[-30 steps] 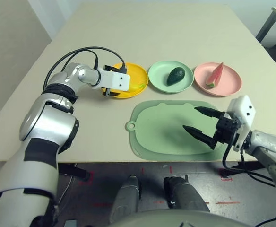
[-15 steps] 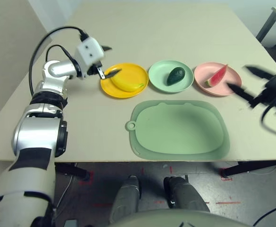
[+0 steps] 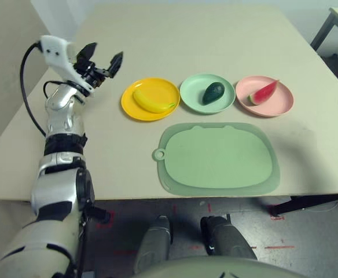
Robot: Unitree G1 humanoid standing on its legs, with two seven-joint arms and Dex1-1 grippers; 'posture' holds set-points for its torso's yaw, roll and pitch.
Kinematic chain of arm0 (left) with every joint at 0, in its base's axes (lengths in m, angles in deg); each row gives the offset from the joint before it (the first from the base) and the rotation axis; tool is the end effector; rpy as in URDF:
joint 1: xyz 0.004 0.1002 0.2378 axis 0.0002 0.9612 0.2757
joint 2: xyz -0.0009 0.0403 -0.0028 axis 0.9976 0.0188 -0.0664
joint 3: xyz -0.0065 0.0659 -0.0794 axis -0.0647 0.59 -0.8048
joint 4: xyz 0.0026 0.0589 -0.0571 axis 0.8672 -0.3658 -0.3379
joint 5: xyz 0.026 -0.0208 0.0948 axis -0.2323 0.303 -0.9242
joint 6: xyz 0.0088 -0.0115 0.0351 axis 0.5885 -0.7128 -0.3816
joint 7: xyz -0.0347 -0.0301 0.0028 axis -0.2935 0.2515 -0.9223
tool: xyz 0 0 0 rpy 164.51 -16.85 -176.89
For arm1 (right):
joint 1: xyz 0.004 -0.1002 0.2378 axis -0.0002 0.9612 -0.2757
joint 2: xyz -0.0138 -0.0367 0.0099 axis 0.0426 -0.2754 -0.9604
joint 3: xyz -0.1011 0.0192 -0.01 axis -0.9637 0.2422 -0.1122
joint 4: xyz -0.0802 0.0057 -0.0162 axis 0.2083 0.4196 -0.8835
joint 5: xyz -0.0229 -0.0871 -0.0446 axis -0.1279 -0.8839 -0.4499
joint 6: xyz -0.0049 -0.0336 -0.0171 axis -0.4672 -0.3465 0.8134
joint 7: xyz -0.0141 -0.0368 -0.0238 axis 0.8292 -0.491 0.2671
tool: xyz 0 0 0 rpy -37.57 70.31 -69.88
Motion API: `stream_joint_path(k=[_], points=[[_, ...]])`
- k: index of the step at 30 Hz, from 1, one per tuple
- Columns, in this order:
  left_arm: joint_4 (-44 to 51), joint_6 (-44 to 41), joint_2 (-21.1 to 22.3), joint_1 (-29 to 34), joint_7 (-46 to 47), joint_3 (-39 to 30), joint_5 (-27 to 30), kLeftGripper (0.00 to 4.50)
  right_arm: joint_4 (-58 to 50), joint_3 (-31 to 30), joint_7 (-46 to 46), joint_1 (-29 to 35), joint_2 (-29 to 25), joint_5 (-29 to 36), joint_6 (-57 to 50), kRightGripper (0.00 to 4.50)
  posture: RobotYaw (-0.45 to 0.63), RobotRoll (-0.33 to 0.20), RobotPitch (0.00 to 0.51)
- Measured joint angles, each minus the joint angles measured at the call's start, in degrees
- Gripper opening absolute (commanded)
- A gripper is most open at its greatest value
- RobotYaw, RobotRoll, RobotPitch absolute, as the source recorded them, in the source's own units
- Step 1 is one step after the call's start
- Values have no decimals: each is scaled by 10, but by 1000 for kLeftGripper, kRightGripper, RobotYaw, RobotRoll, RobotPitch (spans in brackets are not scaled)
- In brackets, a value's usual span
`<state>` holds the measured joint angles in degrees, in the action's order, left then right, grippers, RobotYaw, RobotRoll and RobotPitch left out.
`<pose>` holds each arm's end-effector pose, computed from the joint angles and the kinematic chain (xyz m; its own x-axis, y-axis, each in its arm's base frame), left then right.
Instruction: Place the fruits into color-matched plates.
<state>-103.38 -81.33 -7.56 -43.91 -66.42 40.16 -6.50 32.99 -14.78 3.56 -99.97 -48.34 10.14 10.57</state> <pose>0.3026 0.2961 0.1700 0.9337 -0.0910 0.3464 0.0952 0.9954 0.0047 0.1842 -0.4128 0.1553 0.9915 0.1261 0.0327 -0.1189 0.9785 -0.1688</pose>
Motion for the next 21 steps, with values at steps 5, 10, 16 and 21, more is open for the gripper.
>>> stream_joint_path(k=[5,10,16,21], points=[[143,-70,-9,140,44,-8,14,4472,95,-4,16,-4,6,-18,88,4500,-133,0,147],[243,-115,-27,260,72,-28,32,4472,183,-10,42,-10,6,-38,172,4500,-108,0,147],[262,-122,-44,306,89,-30,34,4472,266,-12,69,-31,18,-44,265,4500,-93,0,140],[264,-120,-44,306,94,-31,34,4472,302,-17,101,-47,26,-44,322,4500,-89,0,139]])
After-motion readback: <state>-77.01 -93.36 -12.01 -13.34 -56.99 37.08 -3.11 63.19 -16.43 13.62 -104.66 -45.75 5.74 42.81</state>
